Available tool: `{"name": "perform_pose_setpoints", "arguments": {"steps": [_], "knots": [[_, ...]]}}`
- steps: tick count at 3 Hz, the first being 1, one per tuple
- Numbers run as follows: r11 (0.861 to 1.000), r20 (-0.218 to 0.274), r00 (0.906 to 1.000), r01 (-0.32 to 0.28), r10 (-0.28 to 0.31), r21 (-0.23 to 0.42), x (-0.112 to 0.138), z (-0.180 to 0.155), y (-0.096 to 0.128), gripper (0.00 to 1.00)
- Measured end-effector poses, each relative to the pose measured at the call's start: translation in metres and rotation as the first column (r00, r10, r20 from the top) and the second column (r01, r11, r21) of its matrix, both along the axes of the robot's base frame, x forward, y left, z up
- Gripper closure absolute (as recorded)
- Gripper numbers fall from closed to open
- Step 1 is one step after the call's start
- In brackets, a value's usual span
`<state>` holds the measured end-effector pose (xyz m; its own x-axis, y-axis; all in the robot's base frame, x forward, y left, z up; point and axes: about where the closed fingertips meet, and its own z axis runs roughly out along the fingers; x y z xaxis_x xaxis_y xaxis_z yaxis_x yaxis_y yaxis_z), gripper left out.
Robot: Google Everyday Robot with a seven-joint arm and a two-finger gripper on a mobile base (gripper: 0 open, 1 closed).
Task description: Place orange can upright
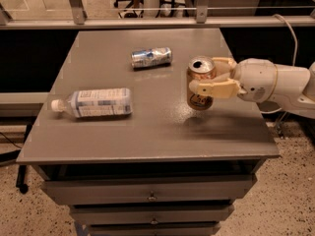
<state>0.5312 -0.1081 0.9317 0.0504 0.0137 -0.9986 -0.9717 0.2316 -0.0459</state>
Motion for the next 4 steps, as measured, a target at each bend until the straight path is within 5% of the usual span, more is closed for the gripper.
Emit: {"name": "perform_pose_setpoints", "arguments": {"steps": [1, 2, 4], "knots": [[1.000, -0.005, 1.0000, -0.008, 0.008, 0.015, -0.002, -0.013, -0.002, 1.00], [1.000, -0.018, 0.9998, -0.011, 0.011, 0.017, -0.005, -0.024, -0.005, 0.87], [1.000, -0.041, 0.9991, -0.008, 0.009, 0.021, -0.009, -0.039, -0.010, 0.40]]}}
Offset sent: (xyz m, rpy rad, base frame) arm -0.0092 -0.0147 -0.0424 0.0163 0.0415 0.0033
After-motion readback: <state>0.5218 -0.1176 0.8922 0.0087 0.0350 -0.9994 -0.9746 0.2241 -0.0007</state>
